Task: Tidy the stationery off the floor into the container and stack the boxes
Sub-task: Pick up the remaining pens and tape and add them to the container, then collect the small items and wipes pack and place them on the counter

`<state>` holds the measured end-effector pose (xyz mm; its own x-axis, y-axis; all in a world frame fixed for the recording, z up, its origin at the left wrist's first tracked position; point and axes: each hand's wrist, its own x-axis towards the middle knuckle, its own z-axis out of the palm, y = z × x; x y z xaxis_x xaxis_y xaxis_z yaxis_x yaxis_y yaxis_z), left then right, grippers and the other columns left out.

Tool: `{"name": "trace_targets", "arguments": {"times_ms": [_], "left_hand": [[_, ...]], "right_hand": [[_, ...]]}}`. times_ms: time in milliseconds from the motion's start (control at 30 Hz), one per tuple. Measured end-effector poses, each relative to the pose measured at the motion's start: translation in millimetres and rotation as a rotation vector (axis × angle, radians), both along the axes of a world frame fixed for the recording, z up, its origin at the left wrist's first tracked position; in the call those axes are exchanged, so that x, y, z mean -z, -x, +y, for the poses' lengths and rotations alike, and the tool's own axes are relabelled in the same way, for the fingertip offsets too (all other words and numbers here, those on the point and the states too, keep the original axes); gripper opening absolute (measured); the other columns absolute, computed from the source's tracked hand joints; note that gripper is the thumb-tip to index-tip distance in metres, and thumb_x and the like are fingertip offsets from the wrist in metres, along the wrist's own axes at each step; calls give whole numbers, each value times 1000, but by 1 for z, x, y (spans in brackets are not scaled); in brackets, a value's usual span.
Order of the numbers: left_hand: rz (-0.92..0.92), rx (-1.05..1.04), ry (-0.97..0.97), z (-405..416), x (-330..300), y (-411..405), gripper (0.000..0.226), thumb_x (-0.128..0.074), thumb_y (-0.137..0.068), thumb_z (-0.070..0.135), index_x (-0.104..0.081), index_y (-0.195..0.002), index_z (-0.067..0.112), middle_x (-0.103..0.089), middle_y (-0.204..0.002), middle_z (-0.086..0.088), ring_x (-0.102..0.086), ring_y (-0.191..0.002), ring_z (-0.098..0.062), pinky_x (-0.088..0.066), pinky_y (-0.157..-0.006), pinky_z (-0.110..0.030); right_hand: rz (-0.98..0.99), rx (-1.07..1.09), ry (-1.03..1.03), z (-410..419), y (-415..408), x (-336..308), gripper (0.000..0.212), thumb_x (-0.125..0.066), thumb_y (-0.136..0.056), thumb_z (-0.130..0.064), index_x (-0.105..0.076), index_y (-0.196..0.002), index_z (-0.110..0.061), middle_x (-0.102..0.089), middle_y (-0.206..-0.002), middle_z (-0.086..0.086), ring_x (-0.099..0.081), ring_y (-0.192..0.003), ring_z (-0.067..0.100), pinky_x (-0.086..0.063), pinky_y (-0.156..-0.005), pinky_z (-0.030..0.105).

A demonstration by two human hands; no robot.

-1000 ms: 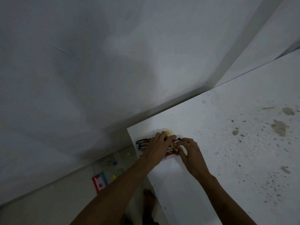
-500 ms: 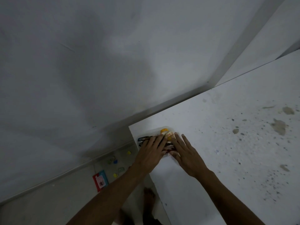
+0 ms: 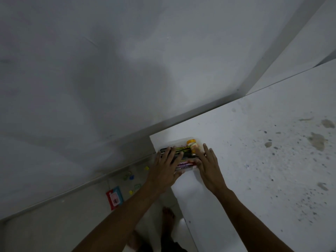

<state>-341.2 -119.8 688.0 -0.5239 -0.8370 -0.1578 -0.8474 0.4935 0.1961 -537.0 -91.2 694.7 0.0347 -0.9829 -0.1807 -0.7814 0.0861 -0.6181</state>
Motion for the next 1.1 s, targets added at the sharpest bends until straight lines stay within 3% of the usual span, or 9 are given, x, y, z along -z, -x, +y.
{"name": "trace_targets", "arguments": {"times_ms": [100, 200, 267, 333, 433, 533, 800, 1033, 1100], "left_hand": [[-44, 26, 9, 2, -6, -5, 58, -32, -93, 54, -44, -140, 21, -41, -147, -14, -40, -134, -34, -37, -104, -58], [42, -24, -3, 9, -12, -16, 56, -31, -96, 49, -35, -144, 22, -30, -153, -13, -29, -140, -34, -28, -107, -58], [110, -71, -16, 18, -20, -27, 55, -37, -96, 44, -33, -145, 19, -28, -153, -13, -27, -141, -32, -27, -110, -54], [187, -62, 13, 28, -31, -44, 50, -46, -94, 35, -44, -138, 11, -40, -146, -16, -40, -133, -32, -38, -106, -49], [290, -27, 52, 47, -43, -77, 42, -45, -94, 25, -51, -131, 8, -48, -139, -13, -45, -129, -28, -38, -107, -42], [296, -67, 8, 74, -50, -117, 37, -40, -97, 23, -52, -130, 12, -45, -142, -5, -38, -133, -21, -31, -110, -37], [439, -357, 53, 168, -50, -232, 27, -45, -88, 16, -66, -105, 11, -60, -117, -5, -55, -113, -24, -47, -94, -40], [490, -577, 90, 204, 8, -293, 40, -35, -86, 27, -67, -99, 8, -62, -114, -8, -56, -104, -29, -49, -90, -38], [492, -636, 66, 208, 38, -305, 34, -39, -87, 22, -67, -98, 6, -61, -110, -11, -56, -101, -30, -50, -86, -41]], "right_hand": [[12, 24, -27, -1, -1, 0, 70, -3, -87, -70, -17, -143, -32, -1, -156, 0, 4, -146, 22, 0, -117, 36], [-2, 97, -41, 0, -2, -4, 52, -32, -98, -40, -19, -147, -28, -6, -160, 7, -2, -147, 30, -6, -117, 45], [19, 97, 8, 4, -8, -10, 53, -40, -98, -32, -21, -148, -27, -8, -160, 7, -4, -147, 29, -10, -117, 47], [46, 72, 88, 10, -19, -21, 54, -45, -96, -31, -27, -147, -24, -14, -159, 7, -9, -146, 29, -15, -115, 47], [59, 7, 251, 24, -47, -38, 49, -56, -93, -22, -43, -140, -14, -30, -152, 15, -27, -140, 34, -32, -111, 54], [47, -67, 341, 47, -87, -49, 37, -54, -94, -23, -53, -130, -14, -36, -149, 13, -30, -138, 28, -36, -108, 51], [13, -233, 443, 98, -199, -58, 31, -49, -94, -30, -59, -120, -16, -34, -148, 13, -31, -136, 28, -35, -106, 36], [5, -294, 466, 99, -274, -8, 25, -58, -90, -14, -64, -115, -11, -43, -140, 16, -38, -128, 32, -43, -100, 46], [15, -318, 420, 99, -288, 21, 26, -61, -88, -9, -64, -114, -10, -43, -140, 14, -38, -127, 30, -43, -100, 45]]}}
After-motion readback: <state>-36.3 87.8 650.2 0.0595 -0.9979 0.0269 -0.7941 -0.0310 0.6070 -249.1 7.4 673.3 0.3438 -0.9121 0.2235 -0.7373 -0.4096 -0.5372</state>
